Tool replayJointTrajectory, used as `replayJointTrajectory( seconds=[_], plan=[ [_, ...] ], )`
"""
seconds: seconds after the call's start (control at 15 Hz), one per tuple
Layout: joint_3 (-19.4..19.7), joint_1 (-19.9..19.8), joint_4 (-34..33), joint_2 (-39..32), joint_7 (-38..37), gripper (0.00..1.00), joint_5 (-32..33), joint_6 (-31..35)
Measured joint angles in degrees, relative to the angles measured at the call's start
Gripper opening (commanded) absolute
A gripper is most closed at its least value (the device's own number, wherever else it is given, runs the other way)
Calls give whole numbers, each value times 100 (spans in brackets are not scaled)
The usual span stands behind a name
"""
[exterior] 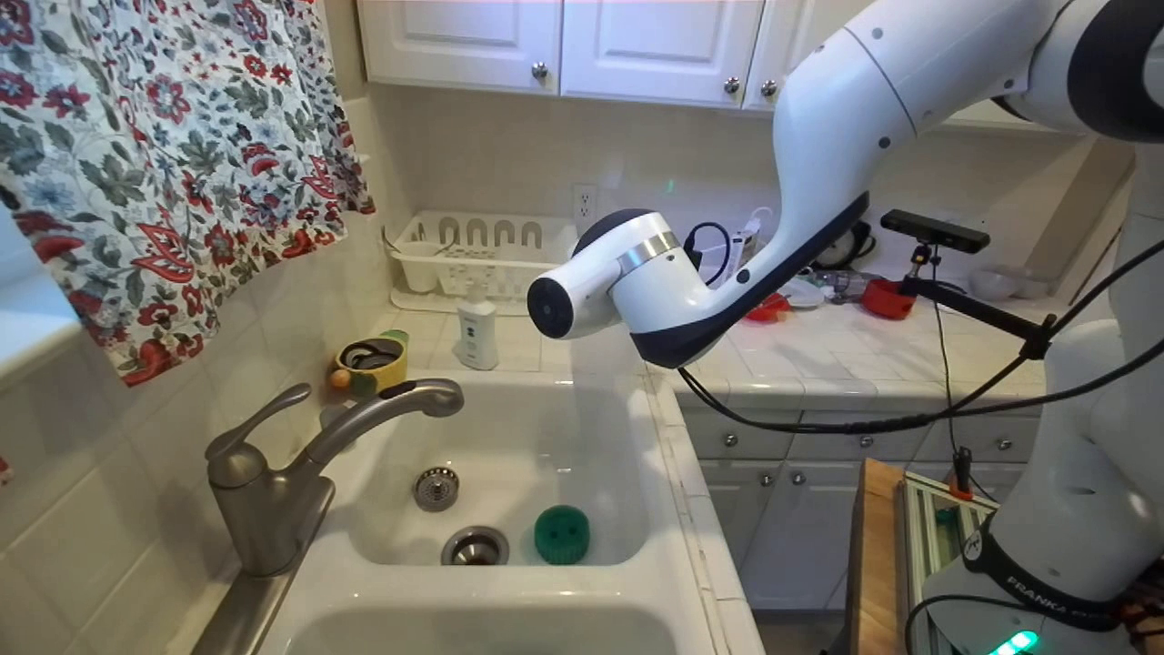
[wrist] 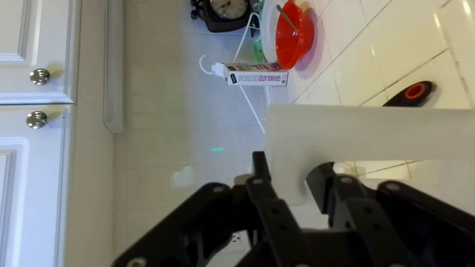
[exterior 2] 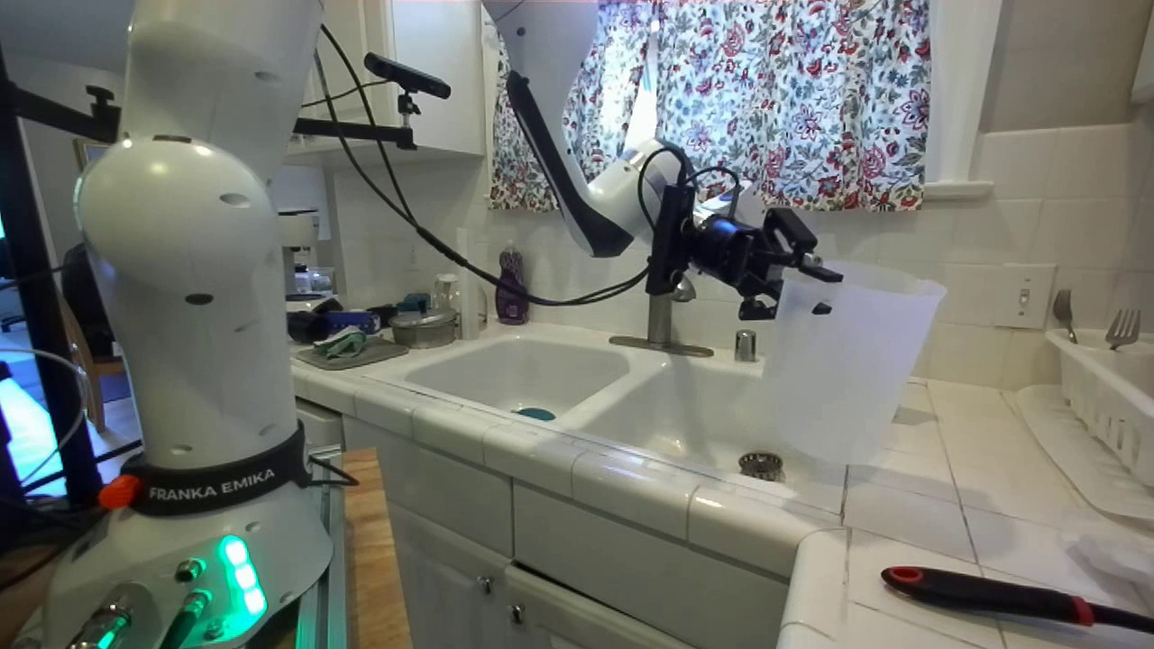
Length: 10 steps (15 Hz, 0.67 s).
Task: Pick up the jar from the sink and put it on the right side of the sink
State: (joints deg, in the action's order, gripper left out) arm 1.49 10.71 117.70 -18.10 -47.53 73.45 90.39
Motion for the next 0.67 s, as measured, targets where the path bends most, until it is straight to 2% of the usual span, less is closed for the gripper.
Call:
replayJointTrajectory(
  seconds=[0.67],
  plan=[
    [4, -565, 3, -515, -865, 8, 1015, -120]
  ],
)
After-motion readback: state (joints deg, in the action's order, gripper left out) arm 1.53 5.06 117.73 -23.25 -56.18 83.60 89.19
